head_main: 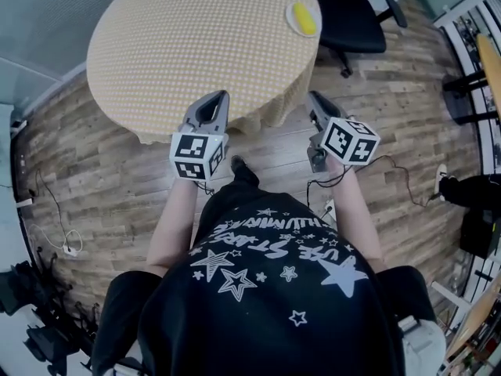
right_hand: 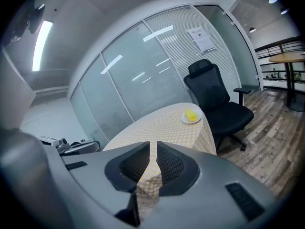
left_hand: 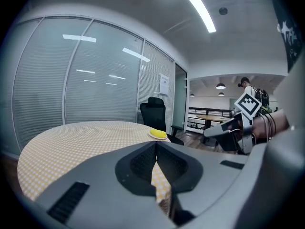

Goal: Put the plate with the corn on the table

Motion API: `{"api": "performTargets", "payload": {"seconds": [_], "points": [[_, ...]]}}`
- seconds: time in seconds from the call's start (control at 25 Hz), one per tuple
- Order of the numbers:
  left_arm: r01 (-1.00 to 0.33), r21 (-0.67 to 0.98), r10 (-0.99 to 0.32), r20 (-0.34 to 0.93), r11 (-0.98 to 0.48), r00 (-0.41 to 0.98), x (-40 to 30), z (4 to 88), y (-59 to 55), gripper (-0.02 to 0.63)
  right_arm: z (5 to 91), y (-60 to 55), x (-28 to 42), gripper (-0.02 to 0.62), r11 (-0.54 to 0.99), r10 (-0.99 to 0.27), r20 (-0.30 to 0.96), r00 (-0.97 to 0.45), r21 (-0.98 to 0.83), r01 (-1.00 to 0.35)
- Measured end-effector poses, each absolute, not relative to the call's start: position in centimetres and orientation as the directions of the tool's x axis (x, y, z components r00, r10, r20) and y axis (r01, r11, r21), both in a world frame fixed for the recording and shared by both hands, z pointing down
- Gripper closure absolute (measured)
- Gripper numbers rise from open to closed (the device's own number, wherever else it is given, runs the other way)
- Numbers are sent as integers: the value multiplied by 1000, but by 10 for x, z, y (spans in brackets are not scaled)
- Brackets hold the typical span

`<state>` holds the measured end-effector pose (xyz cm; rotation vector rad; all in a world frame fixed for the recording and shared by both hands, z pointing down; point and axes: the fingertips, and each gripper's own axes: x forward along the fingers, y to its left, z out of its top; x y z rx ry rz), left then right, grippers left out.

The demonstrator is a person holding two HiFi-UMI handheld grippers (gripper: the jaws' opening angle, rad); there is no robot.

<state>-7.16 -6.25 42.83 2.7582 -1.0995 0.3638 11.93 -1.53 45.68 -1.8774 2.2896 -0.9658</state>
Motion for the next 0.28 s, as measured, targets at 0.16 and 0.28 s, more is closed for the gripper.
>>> {"api": "performTargets", "payload": {"seconds": [0.16,0.28], "points": [[-694,52,-659,272,-718,701,-70,425,-40,598,452,10,119,537,98,-896,343,-281,-466,-879],[-691,53,-656,272,-721,704,-68,424,-18,598,452,32,118,537,113,-894,338,-294,-466,-878]]}}
